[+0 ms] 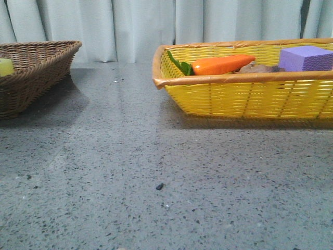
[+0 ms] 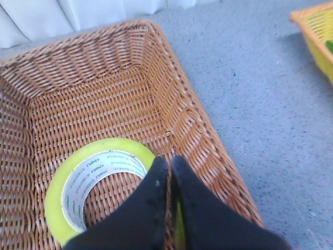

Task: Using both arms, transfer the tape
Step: 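Open the left gripper to release the tape roll in the basket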

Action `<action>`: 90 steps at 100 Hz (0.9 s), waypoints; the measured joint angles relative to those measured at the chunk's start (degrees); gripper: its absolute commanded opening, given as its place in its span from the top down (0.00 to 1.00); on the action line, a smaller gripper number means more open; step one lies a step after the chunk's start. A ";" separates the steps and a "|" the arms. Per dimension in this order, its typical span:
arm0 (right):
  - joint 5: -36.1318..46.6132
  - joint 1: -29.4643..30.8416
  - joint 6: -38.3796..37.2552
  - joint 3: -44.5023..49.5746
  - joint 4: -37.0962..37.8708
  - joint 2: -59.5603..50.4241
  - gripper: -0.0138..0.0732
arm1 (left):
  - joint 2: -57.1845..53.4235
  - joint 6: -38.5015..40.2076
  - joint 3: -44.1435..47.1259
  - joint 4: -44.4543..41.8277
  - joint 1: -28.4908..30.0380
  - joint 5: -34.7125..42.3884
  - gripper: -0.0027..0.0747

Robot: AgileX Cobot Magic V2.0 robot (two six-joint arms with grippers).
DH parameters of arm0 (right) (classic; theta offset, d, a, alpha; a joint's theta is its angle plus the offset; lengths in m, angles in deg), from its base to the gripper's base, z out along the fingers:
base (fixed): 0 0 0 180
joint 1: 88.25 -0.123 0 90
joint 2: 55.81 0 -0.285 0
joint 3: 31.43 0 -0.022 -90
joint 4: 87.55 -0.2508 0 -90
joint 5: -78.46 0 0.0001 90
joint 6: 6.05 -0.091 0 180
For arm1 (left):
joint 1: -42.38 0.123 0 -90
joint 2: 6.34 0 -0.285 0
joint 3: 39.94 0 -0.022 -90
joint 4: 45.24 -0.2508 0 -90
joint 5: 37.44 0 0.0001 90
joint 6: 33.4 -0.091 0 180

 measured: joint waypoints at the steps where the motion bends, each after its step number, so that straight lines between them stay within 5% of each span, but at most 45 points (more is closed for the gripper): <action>1: 0.70 0.00 0.00 0.78 0.10 -0.24 0.90 | -0.37 0.00 0.31 0.00 0.00 0.33 0.99; 28: 9.62 1.14 -2.33 12.06 3.79 -8.96 0.90 | -16.65 0.00 15.54 0.80 0.00 6.84 0.99; 90: 10.38 12.88 -5.34 25.15 6.50 -24.96 0.91 | -53.06 0.00 40.17 7.18 0.00 11.57 0.99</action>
